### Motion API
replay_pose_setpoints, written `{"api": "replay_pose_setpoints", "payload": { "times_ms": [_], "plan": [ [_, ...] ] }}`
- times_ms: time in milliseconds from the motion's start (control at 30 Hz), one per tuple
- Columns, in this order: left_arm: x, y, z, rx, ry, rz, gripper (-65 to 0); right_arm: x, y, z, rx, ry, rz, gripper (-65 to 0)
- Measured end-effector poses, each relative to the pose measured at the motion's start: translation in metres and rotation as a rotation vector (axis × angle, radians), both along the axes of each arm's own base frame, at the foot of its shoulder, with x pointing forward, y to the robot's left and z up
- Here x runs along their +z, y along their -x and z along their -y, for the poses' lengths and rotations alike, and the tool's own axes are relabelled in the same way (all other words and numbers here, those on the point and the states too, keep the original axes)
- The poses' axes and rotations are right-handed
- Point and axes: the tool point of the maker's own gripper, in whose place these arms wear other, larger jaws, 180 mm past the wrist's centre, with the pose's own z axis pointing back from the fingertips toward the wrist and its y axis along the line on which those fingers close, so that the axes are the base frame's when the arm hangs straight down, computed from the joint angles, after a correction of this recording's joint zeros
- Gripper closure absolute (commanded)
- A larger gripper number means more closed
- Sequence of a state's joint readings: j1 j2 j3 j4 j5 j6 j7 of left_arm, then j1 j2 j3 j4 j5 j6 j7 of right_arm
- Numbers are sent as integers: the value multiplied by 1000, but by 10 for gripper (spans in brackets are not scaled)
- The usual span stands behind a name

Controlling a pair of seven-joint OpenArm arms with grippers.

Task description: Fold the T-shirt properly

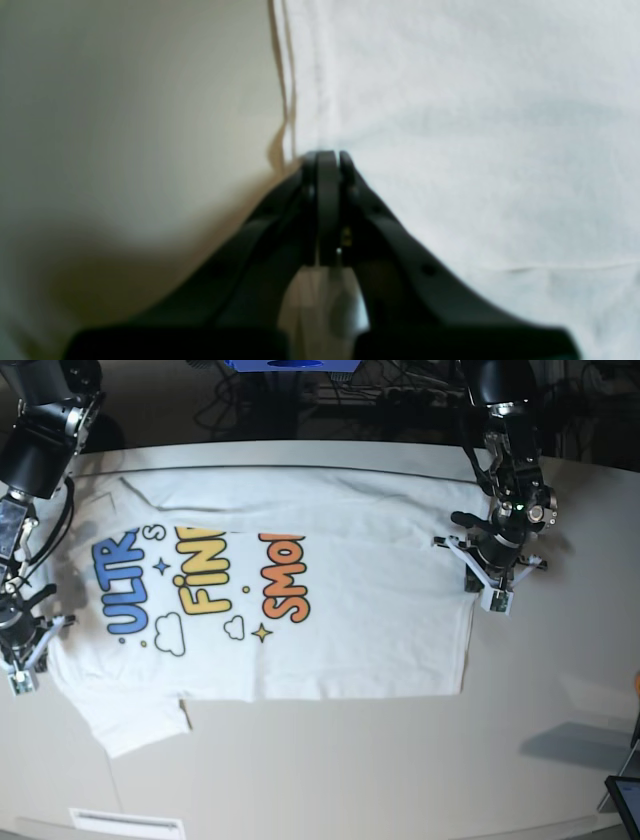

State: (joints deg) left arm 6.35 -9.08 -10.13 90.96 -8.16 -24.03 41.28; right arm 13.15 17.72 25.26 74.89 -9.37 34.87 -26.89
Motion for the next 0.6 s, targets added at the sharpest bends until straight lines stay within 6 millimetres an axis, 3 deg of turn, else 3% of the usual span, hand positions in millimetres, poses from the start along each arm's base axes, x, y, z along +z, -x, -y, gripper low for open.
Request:
{"api": "replay_pose_setpoints", "payload": {
  "times_ms": [167, 467, 600],
  "plan": [
    [-2, -7, -1, 6, 13, 5, 0, 0, 0, 0, 0, 0, 0, -1],
    [-2, 1, -10, 2, 1, 8, 0, 0, 0, -1, 2, 0, -1, -1],
    [-1, 13, -37, 73, -13, 0, 0, 0, -1, -2, 6, -1, 0, -1]
  ]
}}
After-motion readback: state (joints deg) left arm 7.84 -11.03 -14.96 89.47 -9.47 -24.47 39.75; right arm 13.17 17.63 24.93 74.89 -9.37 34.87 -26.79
